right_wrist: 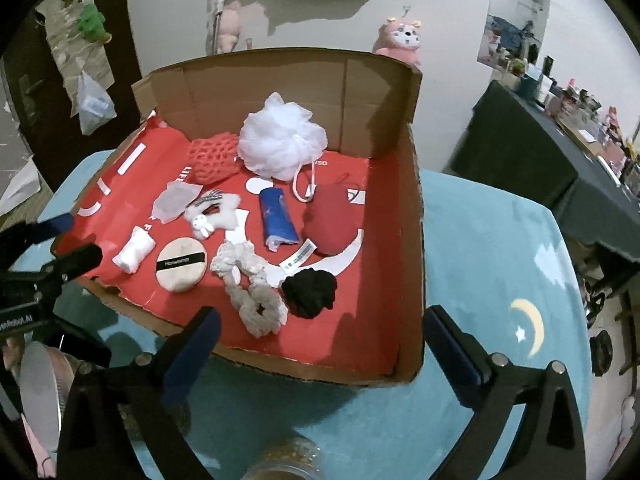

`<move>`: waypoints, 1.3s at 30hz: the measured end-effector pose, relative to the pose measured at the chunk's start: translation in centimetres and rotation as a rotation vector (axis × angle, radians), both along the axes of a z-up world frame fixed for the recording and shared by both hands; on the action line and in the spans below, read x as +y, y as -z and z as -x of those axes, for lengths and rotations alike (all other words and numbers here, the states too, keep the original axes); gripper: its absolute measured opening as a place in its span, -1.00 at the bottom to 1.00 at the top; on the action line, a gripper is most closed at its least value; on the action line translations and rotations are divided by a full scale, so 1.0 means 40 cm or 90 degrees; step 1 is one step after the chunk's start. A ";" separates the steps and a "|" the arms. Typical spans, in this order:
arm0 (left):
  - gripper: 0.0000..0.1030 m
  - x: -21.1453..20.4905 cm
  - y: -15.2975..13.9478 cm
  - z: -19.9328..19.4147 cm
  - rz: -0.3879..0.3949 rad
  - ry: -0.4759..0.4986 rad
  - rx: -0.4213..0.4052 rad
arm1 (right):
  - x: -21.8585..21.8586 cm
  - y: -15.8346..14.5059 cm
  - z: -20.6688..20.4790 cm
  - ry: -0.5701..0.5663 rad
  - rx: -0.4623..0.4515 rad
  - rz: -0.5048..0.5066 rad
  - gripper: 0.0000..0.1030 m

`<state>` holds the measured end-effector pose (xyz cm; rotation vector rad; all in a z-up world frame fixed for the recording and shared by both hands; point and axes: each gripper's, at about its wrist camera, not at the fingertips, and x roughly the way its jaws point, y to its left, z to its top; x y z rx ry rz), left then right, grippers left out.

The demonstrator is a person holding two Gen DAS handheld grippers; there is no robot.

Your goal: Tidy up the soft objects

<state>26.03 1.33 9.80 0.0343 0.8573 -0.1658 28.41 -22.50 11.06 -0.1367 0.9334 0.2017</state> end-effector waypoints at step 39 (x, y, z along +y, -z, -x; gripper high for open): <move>0.61 -0.029 0.054 -0.002 -0.034 -0.071 0.014 | 0.028 0.037 0.000 0.065 -0.008 0.009 1.00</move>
